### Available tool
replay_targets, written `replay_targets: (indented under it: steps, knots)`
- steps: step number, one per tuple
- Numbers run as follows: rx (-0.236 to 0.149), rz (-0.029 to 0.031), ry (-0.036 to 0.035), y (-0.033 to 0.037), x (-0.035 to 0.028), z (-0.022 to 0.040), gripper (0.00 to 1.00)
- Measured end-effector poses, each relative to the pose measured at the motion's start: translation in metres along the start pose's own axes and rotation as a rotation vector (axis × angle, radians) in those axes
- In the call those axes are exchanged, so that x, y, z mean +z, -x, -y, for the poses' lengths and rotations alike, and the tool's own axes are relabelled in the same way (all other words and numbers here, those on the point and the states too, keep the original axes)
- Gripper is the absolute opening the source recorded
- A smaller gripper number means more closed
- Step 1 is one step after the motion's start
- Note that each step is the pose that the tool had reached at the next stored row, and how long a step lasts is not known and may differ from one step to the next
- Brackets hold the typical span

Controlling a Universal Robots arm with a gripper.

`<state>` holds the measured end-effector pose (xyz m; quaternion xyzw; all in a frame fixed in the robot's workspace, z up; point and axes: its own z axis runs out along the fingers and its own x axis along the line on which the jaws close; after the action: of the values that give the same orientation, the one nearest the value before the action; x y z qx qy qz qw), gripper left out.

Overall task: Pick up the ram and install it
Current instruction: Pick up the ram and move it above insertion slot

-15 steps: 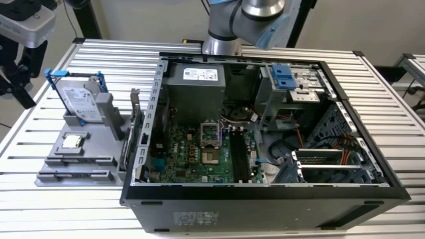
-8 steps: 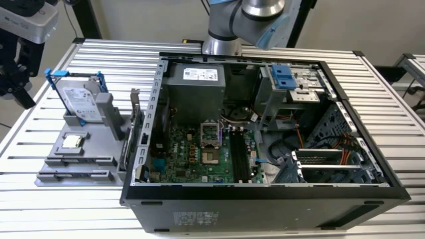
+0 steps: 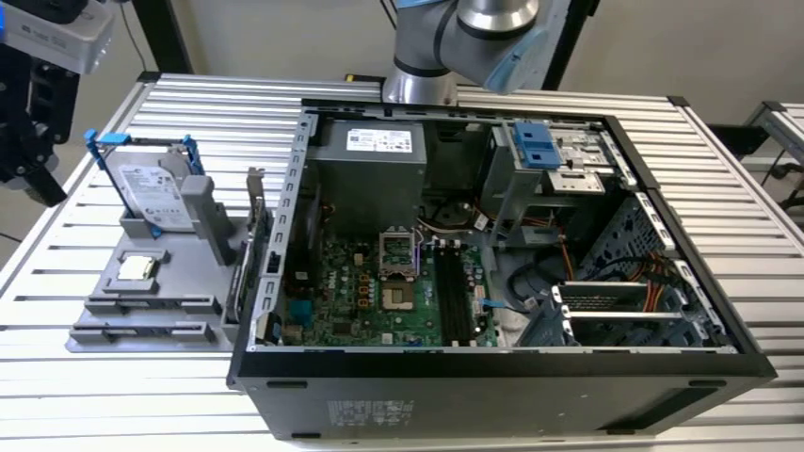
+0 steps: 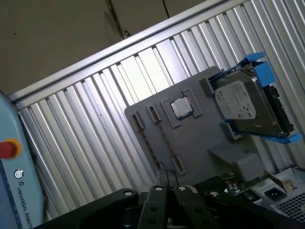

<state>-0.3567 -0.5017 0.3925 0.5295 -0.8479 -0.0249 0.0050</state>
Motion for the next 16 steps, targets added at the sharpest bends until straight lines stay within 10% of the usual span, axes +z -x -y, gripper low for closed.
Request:
replay_targets:
  steps: [16]
  knots:
    - [-0.165,-0.0084,0.0027,0.0,-0.0001,-0.0001,0.0]
